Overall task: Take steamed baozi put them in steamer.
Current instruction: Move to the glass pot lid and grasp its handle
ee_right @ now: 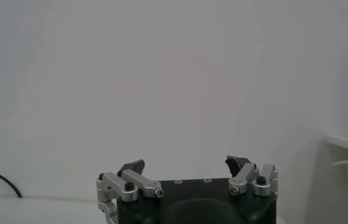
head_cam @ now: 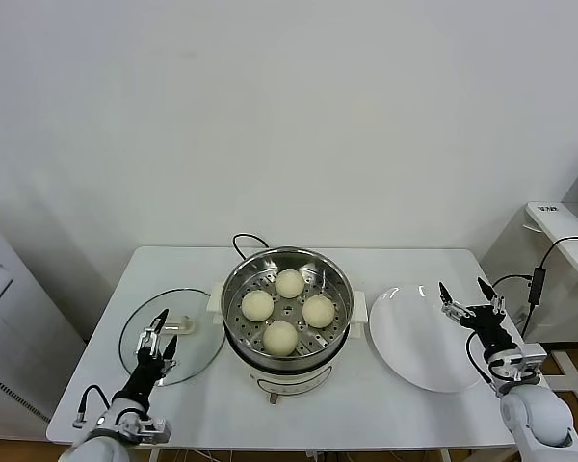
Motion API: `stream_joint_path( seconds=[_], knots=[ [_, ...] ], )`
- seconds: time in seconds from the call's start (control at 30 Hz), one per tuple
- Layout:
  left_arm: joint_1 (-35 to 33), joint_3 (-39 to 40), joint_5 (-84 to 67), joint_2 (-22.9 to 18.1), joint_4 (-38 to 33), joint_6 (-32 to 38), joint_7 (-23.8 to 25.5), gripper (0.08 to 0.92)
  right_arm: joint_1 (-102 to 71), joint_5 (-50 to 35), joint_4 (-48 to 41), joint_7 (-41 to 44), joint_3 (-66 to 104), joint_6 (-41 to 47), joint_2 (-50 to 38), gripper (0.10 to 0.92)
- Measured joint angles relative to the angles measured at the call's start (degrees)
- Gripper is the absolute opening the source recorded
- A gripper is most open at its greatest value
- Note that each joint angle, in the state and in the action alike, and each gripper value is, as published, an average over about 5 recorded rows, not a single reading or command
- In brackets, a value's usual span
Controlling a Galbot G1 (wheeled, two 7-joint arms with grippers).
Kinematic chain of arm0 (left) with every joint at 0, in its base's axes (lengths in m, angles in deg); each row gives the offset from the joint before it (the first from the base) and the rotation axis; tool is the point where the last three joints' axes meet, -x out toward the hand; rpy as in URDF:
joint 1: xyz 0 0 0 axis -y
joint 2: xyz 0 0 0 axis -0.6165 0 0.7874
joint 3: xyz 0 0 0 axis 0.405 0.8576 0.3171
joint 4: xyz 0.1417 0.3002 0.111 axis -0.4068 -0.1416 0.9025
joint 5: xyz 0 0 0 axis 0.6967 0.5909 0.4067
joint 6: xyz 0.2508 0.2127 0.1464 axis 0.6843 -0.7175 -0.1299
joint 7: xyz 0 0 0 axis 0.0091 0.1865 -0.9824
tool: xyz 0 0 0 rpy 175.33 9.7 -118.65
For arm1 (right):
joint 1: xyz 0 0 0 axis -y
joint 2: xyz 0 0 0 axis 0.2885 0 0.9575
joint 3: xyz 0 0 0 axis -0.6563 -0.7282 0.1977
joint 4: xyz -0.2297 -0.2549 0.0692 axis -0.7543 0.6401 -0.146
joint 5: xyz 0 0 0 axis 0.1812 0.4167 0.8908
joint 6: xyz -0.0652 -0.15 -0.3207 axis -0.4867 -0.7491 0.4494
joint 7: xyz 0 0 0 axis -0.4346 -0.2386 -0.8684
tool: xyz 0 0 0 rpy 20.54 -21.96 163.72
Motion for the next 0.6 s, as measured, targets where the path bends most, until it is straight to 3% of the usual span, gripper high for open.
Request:
stream_joint_path(
  seconds=[0.6],
  knots=[
    [8.2,-0.8,13.2,-5.1,12.2,1.7,-2.7,0.823,1.3,3.0,-2.1,-0.5,-0.9,-0.7,2.2,0.823]
  ],
)
